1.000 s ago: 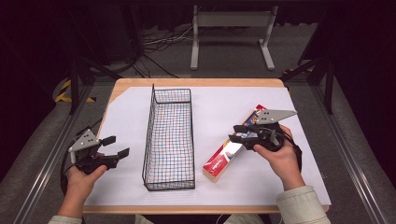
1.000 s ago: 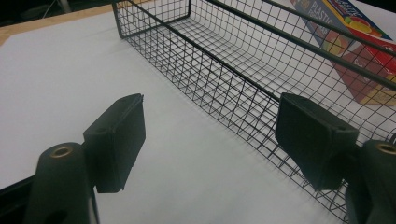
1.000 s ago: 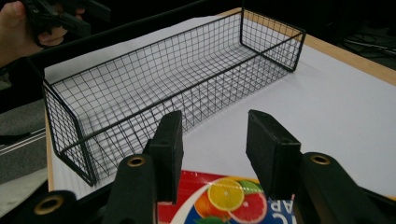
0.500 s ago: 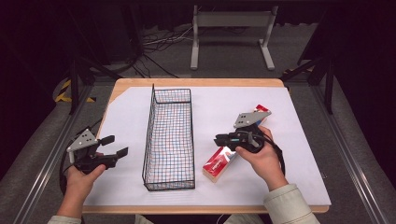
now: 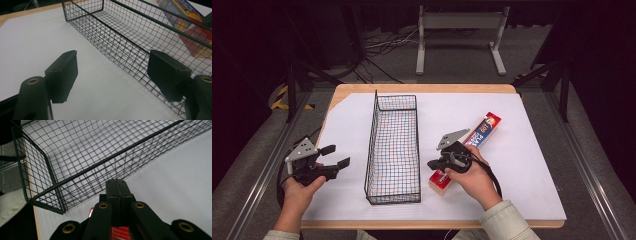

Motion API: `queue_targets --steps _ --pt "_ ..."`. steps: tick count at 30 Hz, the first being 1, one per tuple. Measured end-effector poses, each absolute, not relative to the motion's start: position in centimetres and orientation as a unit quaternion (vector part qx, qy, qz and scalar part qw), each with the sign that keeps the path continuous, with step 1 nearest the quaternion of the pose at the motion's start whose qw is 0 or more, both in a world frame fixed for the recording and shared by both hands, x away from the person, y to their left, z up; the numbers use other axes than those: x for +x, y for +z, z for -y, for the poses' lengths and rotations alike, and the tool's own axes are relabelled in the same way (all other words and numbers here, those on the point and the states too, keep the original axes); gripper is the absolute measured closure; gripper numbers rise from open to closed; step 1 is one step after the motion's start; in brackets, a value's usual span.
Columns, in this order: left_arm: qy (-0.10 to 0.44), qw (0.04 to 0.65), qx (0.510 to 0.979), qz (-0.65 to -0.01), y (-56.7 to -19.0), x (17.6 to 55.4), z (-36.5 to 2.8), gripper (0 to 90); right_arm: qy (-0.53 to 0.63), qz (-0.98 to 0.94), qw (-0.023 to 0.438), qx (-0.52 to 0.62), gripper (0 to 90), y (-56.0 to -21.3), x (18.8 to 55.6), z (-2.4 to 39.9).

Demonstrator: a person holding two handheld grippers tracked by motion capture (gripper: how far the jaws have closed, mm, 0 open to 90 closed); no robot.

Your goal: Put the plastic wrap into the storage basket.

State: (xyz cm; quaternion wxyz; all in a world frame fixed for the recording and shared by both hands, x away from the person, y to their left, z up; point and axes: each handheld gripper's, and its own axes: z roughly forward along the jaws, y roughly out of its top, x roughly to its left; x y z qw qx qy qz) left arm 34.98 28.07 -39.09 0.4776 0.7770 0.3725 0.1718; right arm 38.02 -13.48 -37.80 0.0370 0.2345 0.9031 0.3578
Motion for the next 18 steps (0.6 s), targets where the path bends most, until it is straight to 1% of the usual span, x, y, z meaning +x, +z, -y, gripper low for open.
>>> queue_targets --steps 8,18 --pt "0.171 0.479 0.776 -0.373 -39.1 35.0 -28.1 25.2 0.313 -0.922 0.027 0.228 90.0 -39.3 38.4 11.6" --pt "0.171 0.479 0.777 -0.372 -39.1 35.0 -28.1 25.2 0.268 -0.937 0.013 0.223 90.0 -39.9 38.5 10.3"
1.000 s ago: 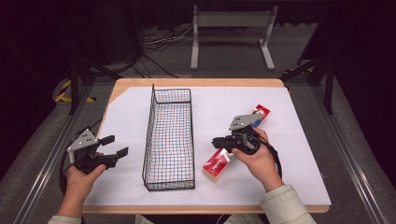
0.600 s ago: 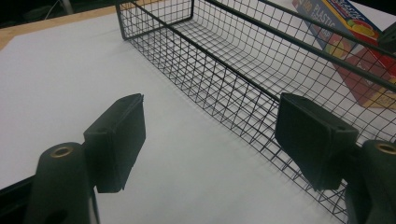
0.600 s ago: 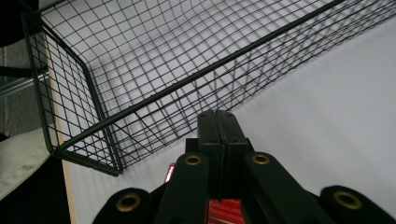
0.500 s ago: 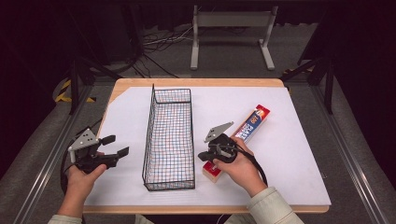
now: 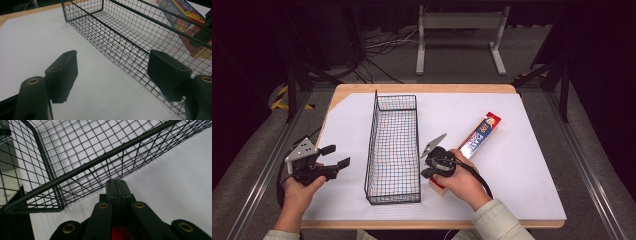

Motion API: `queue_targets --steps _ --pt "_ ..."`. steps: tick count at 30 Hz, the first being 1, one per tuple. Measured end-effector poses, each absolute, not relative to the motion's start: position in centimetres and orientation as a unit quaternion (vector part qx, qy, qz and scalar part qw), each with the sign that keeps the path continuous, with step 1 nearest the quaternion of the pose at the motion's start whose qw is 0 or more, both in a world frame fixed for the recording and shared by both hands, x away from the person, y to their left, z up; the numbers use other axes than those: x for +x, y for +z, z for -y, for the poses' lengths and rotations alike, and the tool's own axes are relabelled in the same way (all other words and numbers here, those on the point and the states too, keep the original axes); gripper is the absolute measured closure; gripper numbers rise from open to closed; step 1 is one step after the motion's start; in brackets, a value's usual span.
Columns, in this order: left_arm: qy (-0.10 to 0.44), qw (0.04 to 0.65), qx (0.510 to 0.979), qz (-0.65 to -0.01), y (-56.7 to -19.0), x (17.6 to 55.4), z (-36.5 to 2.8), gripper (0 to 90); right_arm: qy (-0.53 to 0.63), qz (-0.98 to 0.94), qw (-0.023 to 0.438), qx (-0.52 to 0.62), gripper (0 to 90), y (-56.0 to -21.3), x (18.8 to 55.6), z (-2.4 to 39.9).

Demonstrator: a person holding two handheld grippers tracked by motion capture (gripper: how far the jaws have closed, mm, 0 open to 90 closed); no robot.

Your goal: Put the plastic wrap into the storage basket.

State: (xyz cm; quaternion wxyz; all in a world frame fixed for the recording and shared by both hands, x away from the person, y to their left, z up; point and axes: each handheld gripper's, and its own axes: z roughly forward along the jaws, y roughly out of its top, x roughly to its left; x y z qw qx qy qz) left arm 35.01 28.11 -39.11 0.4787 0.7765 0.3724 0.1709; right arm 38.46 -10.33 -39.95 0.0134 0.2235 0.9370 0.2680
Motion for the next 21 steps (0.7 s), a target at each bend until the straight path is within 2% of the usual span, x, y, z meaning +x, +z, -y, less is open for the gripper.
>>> queue_targets --steps 21 --pt "0.17 0.479 0.777 -0.371 -39.14 34.92 -28.12 25.2 0.19 -0.955 -0.039 0.225 90.0 -39.25 37.79 10.55"
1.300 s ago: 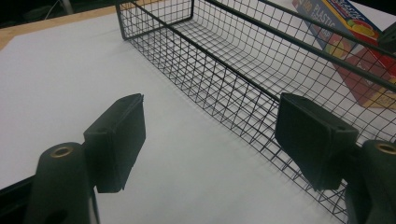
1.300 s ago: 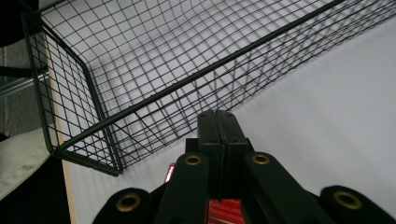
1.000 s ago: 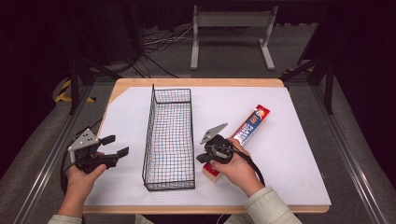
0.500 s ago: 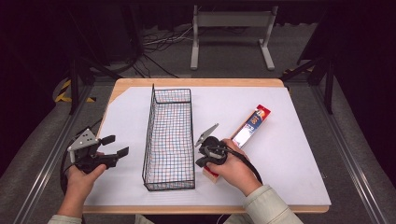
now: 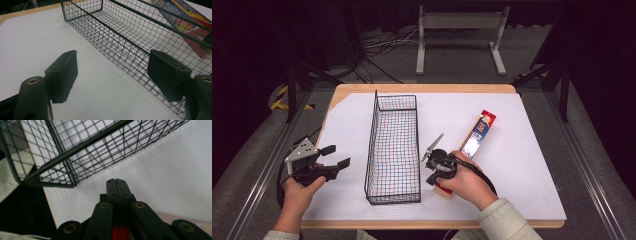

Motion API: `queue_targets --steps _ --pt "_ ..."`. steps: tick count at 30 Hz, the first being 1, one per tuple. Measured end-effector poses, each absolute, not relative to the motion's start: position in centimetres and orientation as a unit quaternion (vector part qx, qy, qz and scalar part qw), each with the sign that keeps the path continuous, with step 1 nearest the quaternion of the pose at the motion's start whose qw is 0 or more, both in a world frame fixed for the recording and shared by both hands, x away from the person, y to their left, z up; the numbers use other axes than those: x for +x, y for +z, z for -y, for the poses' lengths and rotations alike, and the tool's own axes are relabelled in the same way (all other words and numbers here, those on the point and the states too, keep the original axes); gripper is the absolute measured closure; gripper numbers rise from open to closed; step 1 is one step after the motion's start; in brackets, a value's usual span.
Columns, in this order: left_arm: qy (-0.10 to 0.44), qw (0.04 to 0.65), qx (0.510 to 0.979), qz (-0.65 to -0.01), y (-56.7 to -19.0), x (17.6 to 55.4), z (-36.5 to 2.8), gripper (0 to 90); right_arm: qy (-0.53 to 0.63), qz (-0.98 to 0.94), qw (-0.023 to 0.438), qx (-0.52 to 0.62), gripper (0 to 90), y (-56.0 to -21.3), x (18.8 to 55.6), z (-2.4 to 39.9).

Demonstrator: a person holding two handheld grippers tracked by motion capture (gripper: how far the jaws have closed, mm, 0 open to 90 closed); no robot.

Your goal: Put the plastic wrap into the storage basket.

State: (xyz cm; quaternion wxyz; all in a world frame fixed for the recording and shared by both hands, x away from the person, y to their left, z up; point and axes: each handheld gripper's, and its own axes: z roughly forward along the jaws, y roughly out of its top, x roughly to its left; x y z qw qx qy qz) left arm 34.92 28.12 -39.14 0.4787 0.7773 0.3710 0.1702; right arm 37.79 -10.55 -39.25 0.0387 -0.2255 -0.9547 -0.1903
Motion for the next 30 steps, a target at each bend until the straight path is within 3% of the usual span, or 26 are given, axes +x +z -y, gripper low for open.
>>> queue_targets --steps 24,30 --pt "0.169 0.478 0.777 -0.373 -39.3 34.8 -28.2 25.1 -0.106 0.962 0.075 -0.24 90.0 -38.7 37.1 12.3" --pt "0.168 0.477 0.778 -0.373 -39.3 34.8 -28.2 25.1 -0.076 0.964 0.059 -0.246 90.0 -39.3 37.2 12.6"
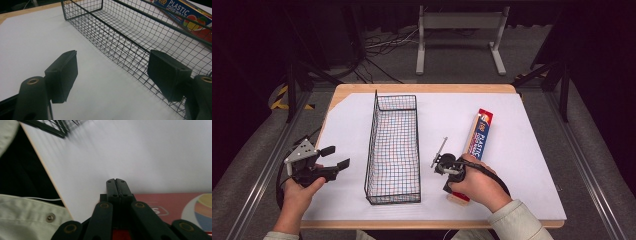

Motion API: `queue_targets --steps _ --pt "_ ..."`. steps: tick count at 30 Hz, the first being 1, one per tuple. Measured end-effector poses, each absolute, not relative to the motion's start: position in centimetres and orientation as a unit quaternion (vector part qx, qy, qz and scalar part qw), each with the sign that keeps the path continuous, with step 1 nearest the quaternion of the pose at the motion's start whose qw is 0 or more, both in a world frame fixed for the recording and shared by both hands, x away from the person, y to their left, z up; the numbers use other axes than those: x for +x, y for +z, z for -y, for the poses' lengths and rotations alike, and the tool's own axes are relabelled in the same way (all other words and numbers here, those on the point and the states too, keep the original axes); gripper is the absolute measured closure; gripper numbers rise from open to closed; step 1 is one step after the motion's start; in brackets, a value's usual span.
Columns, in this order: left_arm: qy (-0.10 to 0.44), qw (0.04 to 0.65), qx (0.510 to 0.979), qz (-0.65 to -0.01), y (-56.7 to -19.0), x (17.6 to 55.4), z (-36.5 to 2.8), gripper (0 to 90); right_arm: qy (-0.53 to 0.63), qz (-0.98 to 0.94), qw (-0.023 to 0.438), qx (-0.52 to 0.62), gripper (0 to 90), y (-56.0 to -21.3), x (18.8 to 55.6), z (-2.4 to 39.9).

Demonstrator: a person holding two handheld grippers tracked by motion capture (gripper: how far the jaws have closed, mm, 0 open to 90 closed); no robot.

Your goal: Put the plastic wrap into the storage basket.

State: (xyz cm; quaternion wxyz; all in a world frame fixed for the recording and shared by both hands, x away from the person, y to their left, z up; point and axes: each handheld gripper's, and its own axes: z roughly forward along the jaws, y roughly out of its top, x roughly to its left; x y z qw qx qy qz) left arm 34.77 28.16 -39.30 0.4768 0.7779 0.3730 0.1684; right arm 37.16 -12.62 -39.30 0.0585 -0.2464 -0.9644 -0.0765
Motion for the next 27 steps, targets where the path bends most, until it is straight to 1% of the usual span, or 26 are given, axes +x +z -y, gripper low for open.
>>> queue_targets --steps 3,5,18,27 --pt "0.168 0.476 0.779 -0.371 -39.3 34.8 -28.1 25.1 -0.045 0.965 0.051 -0.252 90.0 -40.1 37.3 13.3" --pt "0.169 0.477 0.779 -0.371 -39.3 34.8 -28.1 25.1 -0.043 0.964 0.054 -0.255 90.0 -40.3 37.3 13.9" --pt "0.168 0.476 0.781 -0.369 -39.3 34.9 -27.8 25.1 -0.014 0.952 0.062 -0.299 90.0 -40.5 37.3 18.4" --pt "0.167 0.474 0.781 -0.37 -39.4 34.9 -27.7 25.0 -0.003 0.941 0.055 -0.333 90.0 -40.3 37.0 22.1"
